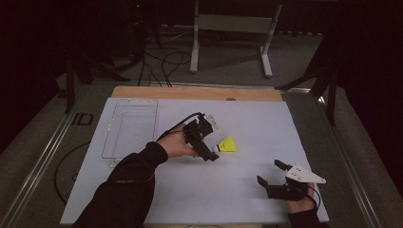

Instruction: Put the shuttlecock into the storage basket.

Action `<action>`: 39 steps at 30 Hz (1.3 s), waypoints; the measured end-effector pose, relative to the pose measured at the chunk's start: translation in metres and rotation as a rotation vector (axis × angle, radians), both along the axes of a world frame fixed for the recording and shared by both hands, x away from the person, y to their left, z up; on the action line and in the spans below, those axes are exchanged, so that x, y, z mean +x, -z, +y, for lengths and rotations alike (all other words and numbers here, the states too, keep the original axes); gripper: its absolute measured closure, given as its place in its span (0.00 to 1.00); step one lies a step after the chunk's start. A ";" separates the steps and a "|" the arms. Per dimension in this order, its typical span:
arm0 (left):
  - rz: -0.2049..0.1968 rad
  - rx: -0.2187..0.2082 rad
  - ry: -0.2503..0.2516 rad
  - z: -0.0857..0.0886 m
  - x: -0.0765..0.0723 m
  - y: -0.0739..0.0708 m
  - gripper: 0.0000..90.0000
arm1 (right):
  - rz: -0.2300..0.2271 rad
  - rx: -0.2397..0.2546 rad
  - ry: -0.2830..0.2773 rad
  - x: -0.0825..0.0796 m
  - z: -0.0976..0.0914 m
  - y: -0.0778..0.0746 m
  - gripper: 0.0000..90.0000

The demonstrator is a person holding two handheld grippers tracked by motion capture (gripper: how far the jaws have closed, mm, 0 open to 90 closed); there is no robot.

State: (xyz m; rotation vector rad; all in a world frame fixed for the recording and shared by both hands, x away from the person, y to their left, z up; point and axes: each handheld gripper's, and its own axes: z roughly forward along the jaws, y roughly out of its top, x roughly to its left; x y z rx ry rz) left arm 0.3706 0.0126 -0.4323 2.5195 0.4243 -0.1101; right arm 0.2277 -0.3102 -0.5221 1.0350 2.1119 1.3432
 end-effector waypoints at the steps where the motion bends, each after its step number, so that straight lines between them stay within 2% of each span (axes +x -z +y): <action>1: 0.002 -0.008 -0.006 -0.001 0.002 0.000 0.00 | 0.000 0.000 0.000 0.000 0.000 0.000 0.09; 8: -0.009 -0.018 0.007 -0.009 0.011 0.006 0.00 | 0.004 -0.002 -0.002 0.000 0.001 0.000 0.09; 16: 0.010 -0.029 0.021 -0.014 0.021 0.019 0.00 | 0.008 0.000 -0.005 0.000 0.001 0.001 0.09; 19: 0.003 -0.020 0.010 -0.017 0.025 0.028 0.00 | 0.009 -0.002 -0.009 0.000 0.001 0.001 0.09; 27: 0.018 -0.011 0.005 -0.020 0.033 0.047 0.02 | 0.013 -0.001 -0.009 0.000 0.001 0.001 0.09; 34: 0.000 0.041 0.017 -0.024 0.033 0.061 0.09 | 0.012 0.001 -0.012 0.001 0.001 0.001 0.09; 37: 0.001 0.048 0.007 -0.025 0.033 0.065 0.17 | 0.012 0.001 -0.012 0.001 0.001 0.001 0.09; 39: -0.005 0.062 0.004 -0.026 0.035 0.068 0.18 | 0.012 -0.001 -0.011 0.001 0.001 0.002 0.09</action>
